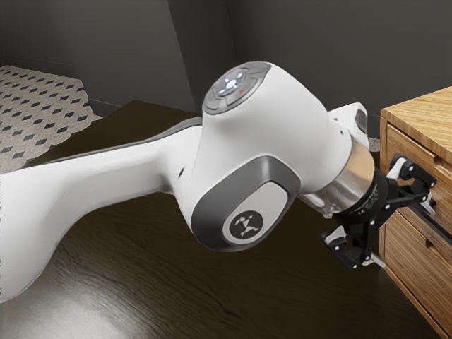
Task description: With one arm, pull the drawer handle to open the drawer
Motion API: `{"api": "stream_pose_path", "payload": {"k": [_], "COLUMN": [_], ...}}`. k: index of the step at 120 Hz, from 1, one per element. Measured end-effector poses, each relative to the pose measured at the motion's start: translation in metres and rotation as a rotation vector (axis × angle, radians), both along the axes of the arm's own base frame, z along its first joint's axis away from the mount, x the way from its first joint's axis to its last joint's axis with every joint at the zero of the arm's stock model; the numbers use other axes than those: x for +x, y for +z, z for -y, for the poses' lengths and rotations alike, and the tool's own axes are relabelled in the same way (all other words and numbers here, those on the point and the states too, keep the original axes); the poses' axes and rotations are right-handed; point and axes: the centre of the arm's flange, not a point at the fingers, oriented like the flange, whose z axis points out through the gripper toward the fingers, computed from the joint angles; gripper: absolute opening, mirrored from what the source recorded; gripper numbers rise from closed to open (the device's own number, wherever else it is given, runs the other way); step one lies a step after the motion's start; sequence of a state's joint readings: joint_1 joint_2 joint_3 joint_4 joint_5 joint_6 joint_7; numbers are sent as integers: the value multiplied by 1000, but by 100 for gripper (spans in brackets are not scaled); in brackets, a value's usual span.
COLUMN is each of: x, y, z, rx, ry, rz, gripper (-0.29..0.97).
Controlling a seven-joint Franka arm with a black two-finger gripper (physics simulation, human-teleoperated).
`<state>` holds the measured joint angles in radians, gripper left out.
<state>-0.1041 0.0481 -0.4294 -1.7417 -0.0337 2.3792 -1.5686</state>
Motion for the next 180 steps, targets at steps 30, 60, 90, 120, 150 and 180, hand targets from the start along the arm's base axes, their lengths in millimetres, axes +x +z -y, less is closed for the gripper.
{"api": "stream_pose_path", "payload": {"k": [30,60,90,120,150,180], "x": [-7,-10,-22,-46,-81,-94], "y": [-8,-10,-9,-7,0,66], "z": [19,14,3,-11,-54,-406], "rx": [-4,3,20,47,86,-75], "ry": [-20,-4,19,39,89,643], "rz": [-19,-24,-20,-9,33,45], "gripper": [68,68,68,68,68,68]}}
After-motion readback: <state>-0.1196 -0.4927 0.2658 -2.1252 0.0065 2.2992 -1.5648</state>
